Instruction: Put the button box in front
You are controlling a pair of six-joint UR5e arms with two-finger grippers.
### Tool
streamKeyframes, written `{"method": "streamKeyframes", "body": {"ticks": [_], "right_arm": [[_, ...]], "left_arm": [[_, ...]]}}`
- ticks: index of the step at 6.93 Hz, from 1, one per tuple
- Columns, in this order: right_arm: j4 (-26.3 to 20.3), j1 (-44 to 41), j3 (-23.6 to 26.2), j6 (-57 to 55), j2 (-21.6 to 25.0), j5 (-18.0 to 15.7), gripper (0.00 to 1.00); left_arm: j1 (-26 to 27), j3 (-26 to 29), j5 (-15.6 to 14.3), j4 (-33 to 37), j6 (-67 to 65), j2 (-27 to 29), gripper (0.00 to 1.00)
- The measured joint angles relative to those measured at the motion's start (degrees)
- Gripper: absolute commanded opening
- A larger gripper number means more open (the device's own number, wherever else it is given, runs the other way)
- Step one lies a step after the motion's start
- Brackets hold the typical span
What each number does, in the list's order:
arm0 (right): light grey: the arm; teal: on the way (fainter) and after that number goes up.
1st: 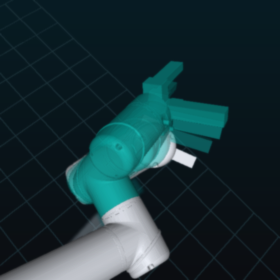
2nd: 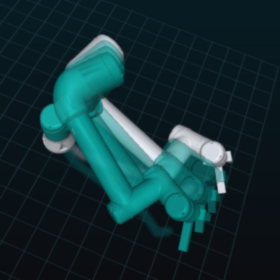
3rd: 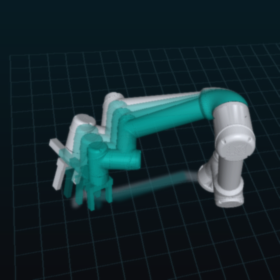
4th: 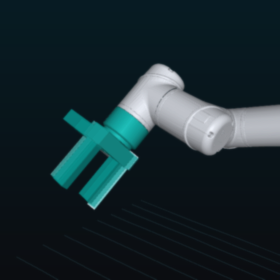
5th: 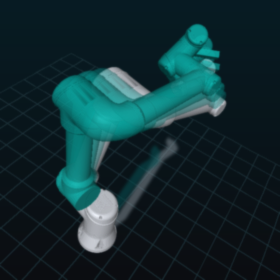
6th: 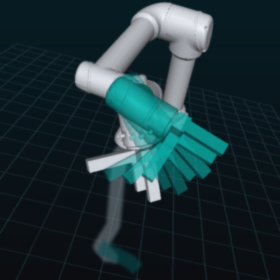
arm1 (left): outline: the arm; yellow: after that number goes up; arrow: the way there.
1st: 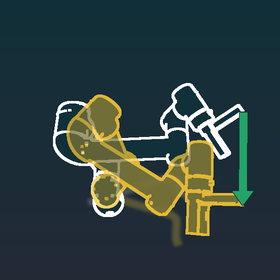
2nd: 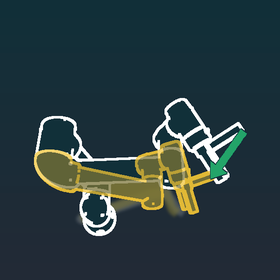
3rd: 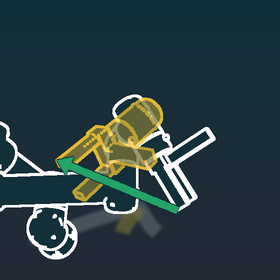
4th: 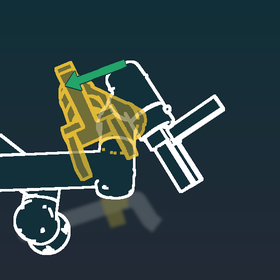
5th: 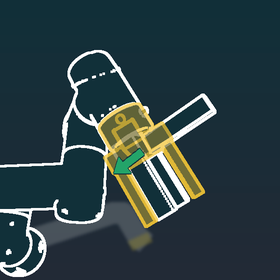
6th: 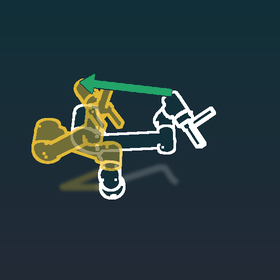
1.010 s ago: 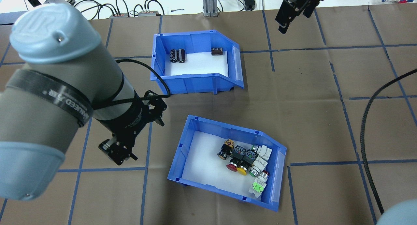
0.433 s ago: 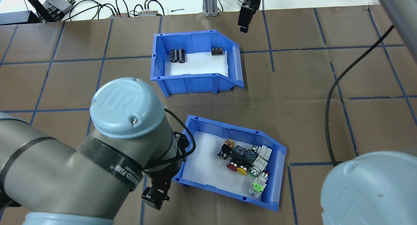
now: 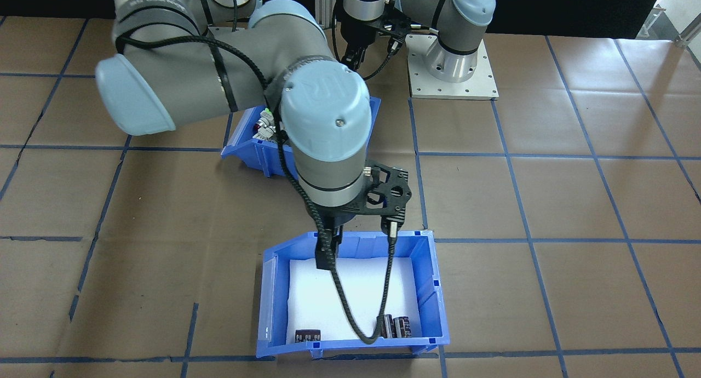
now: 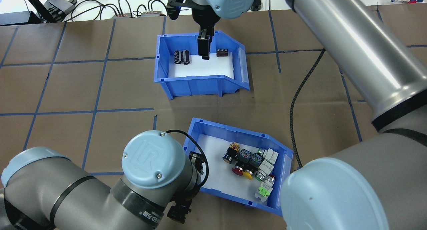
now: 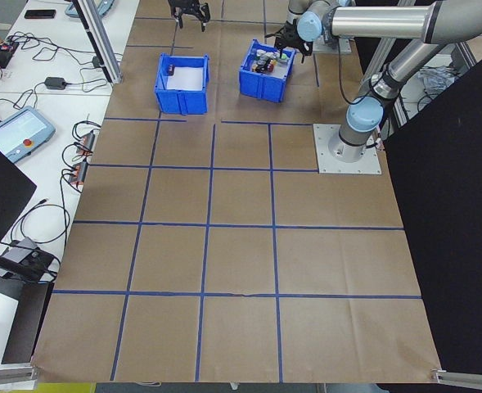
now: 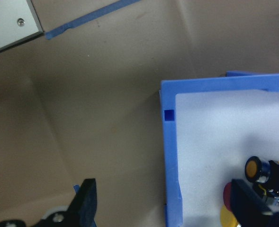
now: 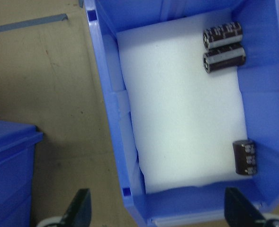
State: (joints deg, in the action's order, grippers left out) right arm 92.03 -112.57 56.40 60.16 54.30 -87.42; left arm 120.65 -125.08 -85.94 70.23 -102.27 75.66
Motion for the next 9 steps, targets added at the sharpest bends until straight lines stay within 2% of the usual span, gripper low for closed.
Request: {"method": "streamKeyframes", "body": {"ticks": [2,4,6,7,8,9], "right_arm": [[2.4,-4.6,0.5,0.4,-3.4,-1.4,1.0],[3.4,-6.7,2.1,0.5,-5.0,-2.6,1.0],[8.0,-7.0,5.6,0.3,-5.6,-2.9,1.0],[11.1,-7.0,8.2,0.1,-5.1,-2.9,0.95],[12.8,-7.0,10.3,-0.1,-4.2,-3.0,0.72],[13.3,-7.1,11.5,-0.2,-3.6,-3.4,0.45]], "left_arm": [[2.0,-0.6,2.4,-1.9,-2.4,2.9,0.99],[4.1,-0.7,2.7,-5.2,-4.3,6.1,0.99],[4.6,-0.9,2.6,-6.8,-5.1,8.6,0.99],[4.7,-1.1,2.6,-8.1,-5.3,9.8,0.99],[4.8,-1.2,2.6,-9.3,-5.7,10.9,0.99],[4.8,-1.3,2.7,-10.2,-6.0,11.9,0.89]]}}
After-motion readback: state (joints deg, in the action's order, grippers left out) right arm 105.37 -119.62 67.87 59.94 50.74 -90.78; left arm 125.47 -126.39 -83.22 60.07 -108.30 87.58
